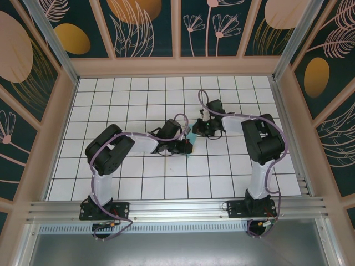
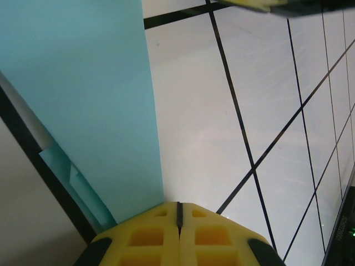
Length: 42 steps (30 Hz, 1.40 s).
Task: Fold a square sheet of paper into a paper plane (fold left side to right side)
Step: Fold the wing for the fifth time at the center of the table.
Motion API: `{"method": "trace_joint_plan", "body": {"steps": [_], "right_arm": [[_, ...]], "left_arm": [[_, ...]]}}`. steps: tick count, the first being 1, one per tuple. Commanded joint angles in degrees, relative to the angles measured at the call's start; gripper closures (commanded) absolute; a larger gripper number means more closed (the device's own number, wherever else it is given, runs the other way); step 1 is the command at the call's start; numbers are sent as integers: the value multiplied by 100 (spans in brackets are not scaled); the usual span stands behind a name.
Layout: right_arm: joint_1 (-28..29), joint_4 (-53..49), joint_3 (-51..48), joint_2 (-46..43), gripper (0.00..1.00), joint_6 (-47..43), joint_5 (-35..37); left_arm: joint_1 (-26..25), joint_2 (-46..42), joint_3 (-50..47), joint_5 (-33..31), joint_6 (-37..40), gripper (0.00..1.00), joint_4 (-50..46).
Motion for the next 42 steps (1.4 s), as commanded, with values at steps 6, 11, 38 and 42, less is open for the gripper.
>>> {"method": "trace_joint_plan", "body": {"steps": [6, 11, 38, 42], "right_arm": [[-470, 43, 612, 434, 89, -335, 745], [-575, -21, 831, 583, 89, -377, 760], [123, 703, -635, -972, 85, 377, -170], [202, 711, -501, -490, 86, 398, -44]], "left_arm": [[-66, 311, -186, -87, -17, 100, -739], [-68, 310, -194, -83, -19, 100, -730], [-68, 236, -244, -111, -20, 100, -730], [-72, 208, -233, -111, 14, 100, -778]]}}
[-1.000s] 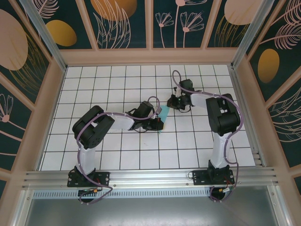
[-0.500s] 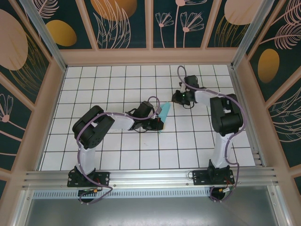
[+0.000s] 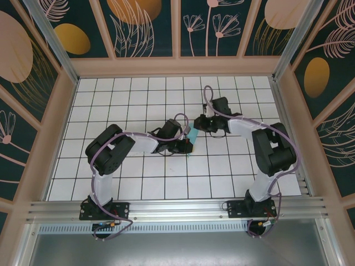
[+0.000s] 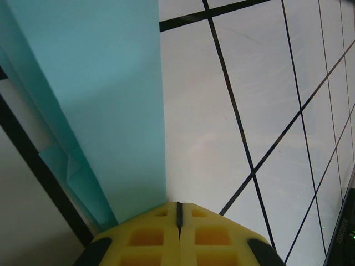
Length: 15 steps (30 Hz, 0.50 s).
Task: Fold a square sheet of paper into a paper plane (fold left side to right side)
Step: Fold the wing for the fifth time at the center of the table.
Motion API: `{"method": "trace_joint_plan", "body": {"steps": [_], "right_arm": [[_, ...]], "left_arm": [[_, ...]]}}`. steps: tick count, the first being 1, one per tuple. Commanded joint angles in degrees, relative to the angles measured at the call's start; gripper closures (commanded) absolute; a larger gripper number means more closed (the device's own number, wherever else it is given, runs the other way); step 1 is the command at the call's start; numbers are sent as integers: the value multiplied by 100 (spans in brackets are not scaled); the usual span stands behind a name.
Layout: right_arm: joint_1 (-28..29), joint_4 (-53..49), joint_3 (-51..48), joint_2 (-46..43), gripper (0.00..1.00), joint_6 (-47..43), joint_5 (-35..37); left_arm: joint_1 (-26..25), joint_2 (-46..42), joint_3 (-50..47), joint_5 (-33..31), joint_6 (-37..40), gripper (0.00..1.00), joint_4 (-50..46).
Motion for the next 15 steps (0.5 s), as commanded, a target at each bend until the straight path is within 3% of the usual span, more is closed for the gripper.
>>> {"method": "trace_joint_plan", "body": {"steps": [1, 5, 15], "right_arm": [[9, 134, 119, 405, 86, 137, 112], [-26, -249, 382, 773, 86, 66, 486], [-98, -519, 682, 1038, 86, 21, 655]], "left_arm": [[-75, 177, -239, -91, 41, 100, -858], [-74, 69, -298, 4, 174, 100, -973], [-259, -180, -517, 433, 550, 100, -1284]]}}
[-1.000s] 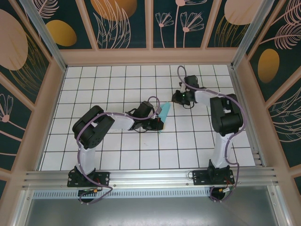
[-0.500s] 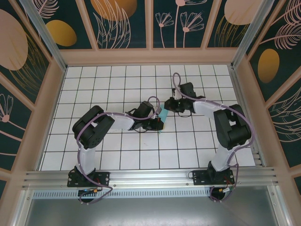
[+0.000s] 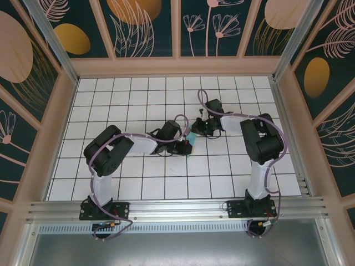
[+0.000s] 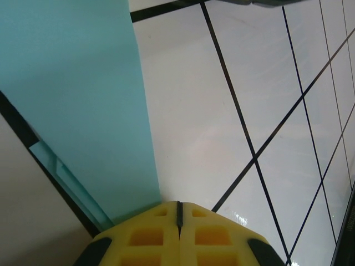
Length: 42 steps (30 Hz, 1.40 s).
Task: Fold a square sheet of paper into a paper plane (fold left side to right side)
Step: Fold the wing for the fifth time at the center of the table.
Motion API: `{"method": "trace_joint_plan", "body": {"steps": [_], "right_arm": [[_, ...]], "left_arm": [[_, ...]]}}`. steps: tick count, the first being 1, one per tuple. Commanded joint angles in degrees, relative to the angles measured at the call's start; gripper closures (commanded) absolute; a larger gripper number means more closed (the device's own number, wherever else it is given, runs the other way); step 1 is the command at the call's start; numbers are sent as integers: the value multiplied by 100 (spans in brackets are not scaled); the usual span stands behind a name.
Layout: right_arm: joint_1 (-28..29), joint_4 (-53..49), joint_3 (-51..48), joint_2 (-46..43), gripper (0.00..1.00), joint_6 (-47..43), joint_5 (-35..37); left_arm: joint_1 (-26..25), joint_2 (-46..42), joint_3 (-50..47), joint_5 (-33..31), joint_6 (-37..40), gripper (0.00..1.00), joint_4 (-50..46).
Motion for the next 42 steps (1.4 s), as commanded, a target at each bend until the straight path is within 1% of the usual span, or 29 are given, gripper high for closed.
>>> {"method": "trace_joint_plan", "body": {"steps": [1, 19, 23, 30, 34, 38, 42], "right_arm": [[-77, -51, 162, 280, 86, -71, 468], [-112, -52, 193, 331, 86, -62, 433], [-112, -42, 167, 332, 86, -62, 403], [-112, 1, 133, 325, 86, -62, 369], [-112, 7, 107, 312, 86, -60, 349], [-99, 28, 88, 311, 86, -53, 323], [-103, 19, 92, 319, 86, -53, 305]], "left_arm": [[-228, -40, -361, 446, 196, 100, -1228], [-296, -537, -875, 565, 67, 100, -1039], [-256, -862, -740, 430, 125, 100, -1236], [80, -1317, -317, 601, 40, 100, -1153], [157, -1075, 17, 660, 81, 100, -1069], [182, -541, 573, 712, 172, 100, -1010], [193, 1, 982, 688, 316, 100, -1142]]}}
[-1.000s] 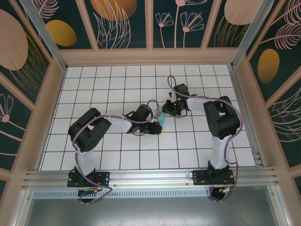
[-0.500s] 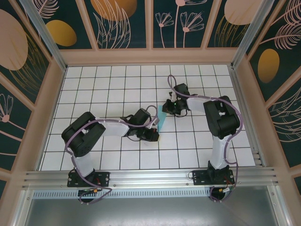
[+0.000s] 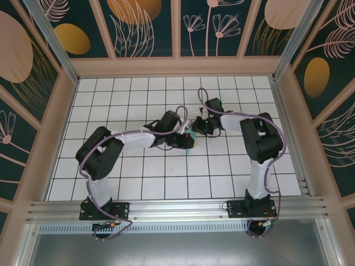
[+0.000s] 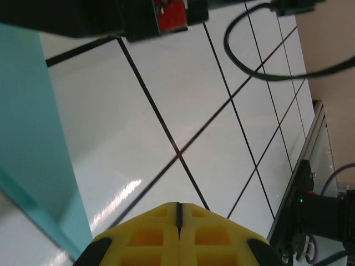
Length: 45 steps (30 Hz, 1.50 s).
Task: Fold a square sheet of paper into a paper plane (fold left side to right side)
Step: Fold the wing for the fifth time at the center of the table.
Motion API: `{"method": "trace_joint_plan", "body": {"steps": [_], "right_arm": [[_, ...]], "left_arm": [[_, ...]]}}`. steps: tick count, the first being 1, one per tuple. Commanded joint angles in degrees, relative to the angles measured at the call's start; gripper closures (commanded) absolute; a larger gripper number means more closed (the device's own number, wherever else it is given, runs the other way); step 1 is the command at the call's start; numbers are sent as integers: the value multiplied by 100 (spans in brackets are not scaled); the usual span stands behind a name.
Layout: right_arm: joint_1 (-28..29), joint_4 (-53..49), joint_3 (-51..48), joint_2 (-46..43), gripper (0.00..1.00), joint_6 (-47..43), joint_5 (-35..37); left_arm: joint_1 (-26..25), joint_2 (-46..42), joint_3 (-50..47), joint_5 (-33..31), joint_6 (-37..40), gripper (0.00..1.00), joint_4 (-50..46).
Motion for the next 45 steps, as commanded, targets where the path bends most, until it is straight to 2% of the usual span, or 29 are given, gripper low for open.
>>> {"method": "trace_joint_plan", "body": {"steps": [1, 8, 15, 20, 26, 33, 40, 45], "right_arm": [[-69, -8, -26, 234, 86, -56, 299], [-66, -13, -35, 222, 86, -53, 308], [-70, -16, -24, 206, 86, -82, 273], [-84, 166, -11, 40, 86, -79, -5], [-71, 145, -217, -587, 88, -91, -171], [252, 361, -1041, -1189, 93, 202, -299], [658, 600, -1166, -1041, 93, 378, -271], [685, 532, -1135, -836, 93, 254, -3]], "left_arm": [[21, 438, 262, 70, 226, 100, -155], [20, 668, 48, -38, 273, 100, -155], [4, 567, -683, 100, -53, 100, 358], [-9, 402, -1237, 116, -180, 100, 599], [-9, 439, -1264, 131, -260, 100, 741], [-9, 430, -1255, 111, -269, 100, 749], [-23, 421, -1255, 91, -278, 100, 723], [-17, 386, -1250, -76, -278, 100, 591]]}}
